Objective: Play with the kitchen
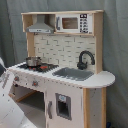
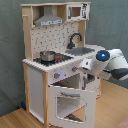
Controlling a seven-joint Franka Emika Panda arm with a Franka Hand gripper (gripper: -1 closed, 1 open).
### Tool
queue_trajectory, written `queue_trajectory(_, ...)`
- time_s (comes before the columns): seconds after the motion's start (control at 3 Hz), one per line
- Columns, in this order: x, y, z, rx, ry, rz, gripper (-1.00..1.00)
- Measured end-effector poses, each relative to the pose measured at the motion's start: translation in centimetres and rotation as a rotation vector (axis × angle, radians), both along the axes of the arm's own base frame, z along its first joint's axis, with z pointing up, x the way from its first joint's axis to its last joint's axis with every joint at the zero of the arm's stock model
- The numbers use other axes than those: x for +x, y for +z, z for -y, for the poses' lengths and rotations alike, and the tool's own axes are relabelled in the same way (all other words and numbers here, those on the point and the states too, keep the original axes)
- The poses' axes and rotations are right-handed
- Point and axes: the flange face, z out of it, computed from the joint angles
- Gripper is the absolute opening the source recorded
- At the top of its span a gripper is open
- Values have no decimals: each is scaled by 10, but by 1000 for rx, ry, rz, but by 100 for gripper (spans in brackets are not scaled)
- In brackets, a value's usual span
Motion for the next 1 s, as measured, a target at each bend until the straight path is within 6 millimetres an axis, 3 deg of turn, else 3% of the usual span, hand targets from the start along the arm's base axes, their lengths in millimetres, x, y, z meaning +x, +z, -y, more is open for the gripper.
queue_trajectory(1.0, -48, 45, 0, -215, -50, 181, 100)
